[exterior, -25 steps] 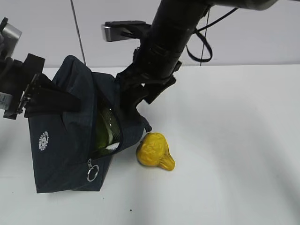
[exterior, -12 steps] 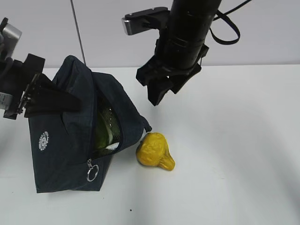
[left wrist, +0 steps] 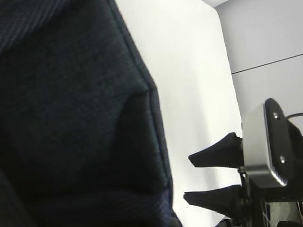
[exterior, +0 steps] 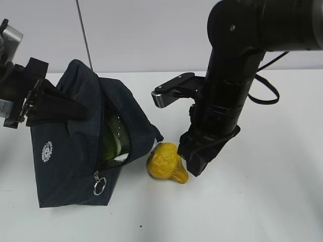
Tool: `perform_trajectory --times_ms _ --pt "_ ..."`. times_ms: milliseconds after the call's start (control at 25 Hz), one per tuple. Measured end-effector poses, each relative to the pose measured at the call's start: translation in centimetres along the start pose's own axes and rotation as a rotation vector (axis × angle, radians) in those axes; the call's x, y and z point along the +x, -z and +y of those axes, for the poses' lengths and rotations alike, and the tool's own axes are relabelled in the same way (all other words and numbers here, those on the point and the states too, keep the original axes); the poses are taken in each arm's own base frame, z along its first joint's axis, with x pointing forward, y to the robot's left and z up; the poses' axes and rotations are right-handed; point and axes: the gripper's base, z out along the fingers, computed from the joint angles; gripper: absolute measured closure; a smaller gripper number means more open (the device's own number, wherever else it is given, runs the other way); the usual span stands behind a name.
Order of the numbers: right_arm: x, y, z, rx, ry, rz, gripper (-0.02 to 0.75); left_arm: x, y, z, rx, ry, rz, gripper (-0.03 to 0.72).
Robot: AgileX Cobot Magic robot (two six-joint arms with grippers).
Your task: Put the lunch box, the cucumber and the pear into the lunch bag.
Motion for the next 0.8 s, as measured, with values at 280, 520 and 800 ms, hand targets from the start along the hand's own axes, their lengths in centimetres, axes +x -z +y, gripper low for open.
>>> perform_trajectory --times_ms 280,520,800 --pt "-0.7 -0.9 -0.1 0.031 0.103 -0.108 0.265 0.0 0.0 0.0 0.000 0.000 0.000 0.703" --pt "-1.0 -2.5 -0.4 0.021 0.121 -0.086 0.144 0.0 0.0 0.0 0.000 0.000 0.000 0.703" --pt "-1.6 -5.4 -0.9 0.014 0.115 -0.053 0.139 0.0 0.0 0.0 0.000 0.000 0.000 0.703"
